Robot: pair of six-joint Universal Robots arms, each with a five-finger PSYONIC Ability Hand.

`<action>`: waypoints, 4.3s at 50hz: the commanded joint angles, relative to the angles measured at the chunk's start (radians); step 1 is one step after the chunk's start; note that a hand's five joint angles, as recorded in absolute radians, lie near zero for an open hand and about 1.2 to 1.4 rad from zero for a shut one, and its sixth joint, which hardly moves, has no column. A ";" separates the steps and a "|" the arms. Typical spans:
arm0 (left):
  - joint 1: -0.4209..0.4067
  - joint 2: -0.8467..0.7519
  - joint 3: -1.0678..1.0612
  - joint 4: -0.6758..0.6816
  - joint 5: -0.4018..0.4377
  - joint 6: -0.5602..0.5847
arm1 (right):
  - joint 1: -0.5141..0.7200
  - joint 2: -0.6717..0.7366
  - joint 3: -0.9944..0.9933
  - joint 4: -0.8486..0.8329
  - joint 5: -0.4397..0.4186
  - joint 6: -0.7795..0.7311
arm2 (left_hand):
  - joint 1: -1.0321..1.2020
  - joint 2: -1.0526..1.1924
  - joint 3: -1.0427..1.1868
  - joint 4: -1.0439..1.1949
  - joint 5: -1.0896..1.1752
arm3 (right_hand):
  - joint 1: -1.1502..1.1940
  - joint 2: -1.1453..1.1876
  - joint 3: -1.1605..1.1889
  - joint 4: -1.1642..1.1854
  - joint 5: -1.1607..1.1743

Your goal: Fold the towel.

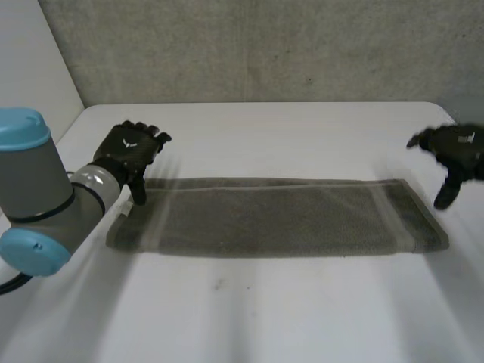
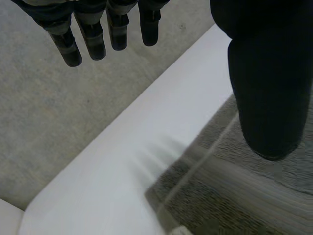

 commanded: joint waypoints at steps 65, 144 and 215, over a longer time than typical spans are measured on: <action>0.008 0.093 -0.164 0.100 0.000 -0.187 | 0.338 0.082 -0.169 -0.098 0.142 -0.137 | 0.001 0.008 0.007 0.006 -0.025 | 1.160 1.144 1.149 1.137 1.158; -0.077 0.078 -0.186 0.153 -0.003 -0.181 | 0.496 0.589 -0.510 -0.090 0.380 0.320 | 0.004 0.011 0.010 0.009 -0.022 | 0.722 0.706 0.711 0.699 0.720; -0.143 0.096 -0.186 0.162 -0.017 -0.185 | 0.472 -0.085 0.291 -0.341 0.134 0.199 | 0.000 0.007 0.006 0.005 -0.026 | -0.062 -0.078 -0.072 -0.085 -0.064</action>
